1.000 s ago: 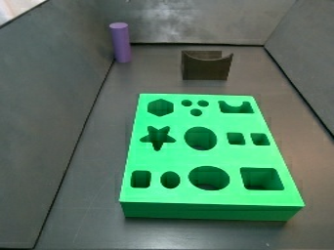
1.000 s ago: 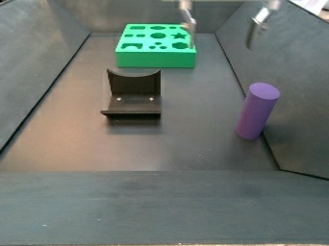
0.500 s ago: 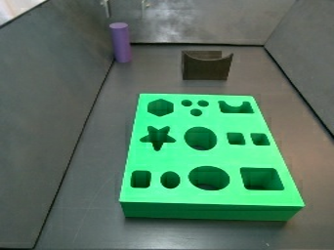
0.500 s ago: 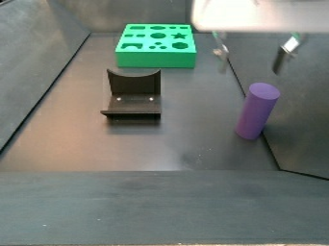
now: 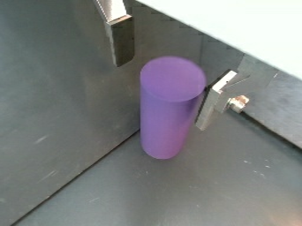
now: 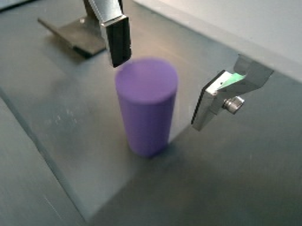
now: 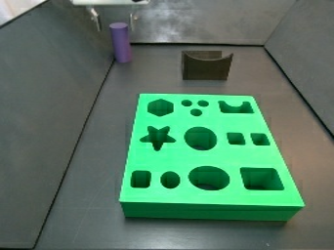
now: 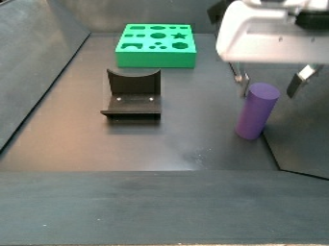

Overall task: Pick up the round object. Move up. Move to above the board. Insert the round object.
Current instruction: Pick up the round object.

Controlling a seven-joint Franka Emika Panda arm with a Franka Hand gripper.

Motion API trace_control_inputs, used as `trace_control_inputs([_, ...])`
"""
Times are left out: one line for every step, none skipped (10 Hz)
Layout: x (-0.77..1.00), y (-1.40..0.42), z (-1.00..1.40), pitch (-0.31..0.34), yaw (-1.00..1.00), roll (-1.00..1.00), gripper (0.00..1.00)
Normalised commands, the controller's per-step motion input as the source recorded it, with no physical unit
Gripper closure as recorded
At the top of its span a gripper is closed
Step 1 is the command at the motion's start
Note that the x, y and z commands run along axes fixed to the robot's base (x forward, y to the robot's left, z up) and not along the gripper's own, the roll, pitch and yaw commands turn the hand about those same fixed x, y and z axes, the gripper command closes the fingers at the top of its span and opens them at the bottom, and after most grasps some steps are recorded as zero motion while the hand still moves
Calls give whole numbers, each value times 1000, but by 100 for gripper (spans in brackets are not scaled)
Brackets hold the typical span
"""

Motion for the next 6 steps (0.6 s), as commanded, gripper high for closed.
trace_control_inputs([0,120,-554,0,306,86,0])
trace_control_inputs([-6,0,0,-7,0,0,0])
trace_control_inputs([0,0,0,0,0,0,0])
trace_control_inputs([0,0,0,0,0,0,100])
trace_control_inputs([0,0,0,0,0,0,100])
trace_control_inputs([0,0,0,0,0,0,100])
